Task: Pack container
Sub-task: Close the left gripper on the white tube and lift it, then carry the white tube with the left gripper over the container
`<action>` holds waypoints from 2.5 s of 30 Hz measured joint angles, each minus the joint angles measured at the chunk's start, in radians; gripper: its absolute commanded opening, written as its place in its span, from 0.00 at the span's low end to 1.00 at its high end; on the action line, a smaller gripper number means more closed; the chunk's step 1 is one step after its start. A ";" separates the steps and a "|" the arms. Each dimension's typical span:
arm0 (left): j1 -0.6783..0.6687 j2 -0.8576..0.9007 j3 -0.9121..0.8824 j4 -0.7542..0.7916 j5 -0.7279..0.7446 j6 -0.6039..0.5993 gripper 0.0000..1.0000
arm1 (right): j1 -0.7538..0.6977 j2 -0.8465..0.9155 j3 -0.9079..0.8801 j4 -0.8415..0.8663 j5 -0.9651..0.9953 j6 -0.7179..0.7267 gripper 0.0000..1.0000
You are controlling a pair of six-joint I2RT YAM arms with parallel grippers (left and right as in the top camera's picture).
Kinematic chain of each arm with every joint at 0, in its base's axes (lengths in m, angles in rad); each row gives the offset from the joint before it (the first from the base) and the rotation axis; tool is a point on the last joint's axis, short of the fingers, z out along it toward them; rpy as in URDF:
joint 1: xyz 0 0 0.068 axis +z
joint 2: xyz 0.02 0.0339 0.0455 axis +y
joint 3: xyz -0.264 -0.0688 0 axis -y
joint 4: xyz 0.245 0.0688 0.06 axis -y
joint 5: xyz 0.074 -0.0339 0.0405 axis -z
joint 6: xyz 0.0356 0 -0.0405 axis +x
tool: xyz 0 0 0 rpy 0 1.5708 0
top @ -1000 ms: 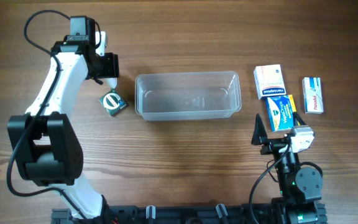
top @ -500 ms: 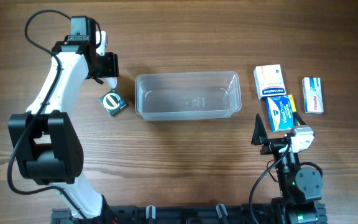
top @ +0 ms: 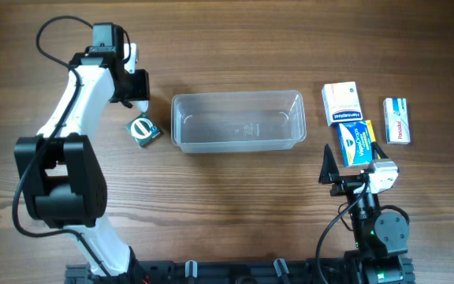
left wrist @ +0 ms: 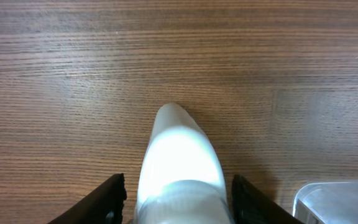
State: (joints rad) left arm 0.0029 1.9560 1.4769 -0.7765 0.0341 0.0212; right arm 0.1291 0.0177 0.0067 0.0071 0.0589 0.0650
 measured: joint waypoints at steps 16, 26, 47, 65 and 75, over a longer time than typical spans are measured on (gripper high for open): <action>0.000 0.000 0.000 0.014 -0.007 0.000 0.22 | 0.000 0.000 0.000 0.000 0.000 0.000 1.00; 0.000 -0.021 0.000 0.014 -0.007 0.000 0.22 | 0.000 0.000 0.000 0.000 0.000 0.000 1.00; -0.270 -0.450 0.001 -0.084 -0.010 -0.136 0.24 | 0.000 0.000 0.000 0.000 0.000 0.000 1.00; -0.406 -0.358 0.002 -0.172 -0.022 -0.245 0.22 | 0.000 0.000 0.000 0.000 0.000 0.000 1.00; -0.406 -0.317 0.002 -0.183 -0.023 -0.132 0.18 | 0.000 0.000 0.000 0.000 0.000 0.000 1.00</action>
State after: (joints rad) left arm -0.4026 1.6394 1.4784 -0.9596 0.0113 -0.1104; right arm 0.1291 0.0177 0.0067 0.0071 0.0589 0.0650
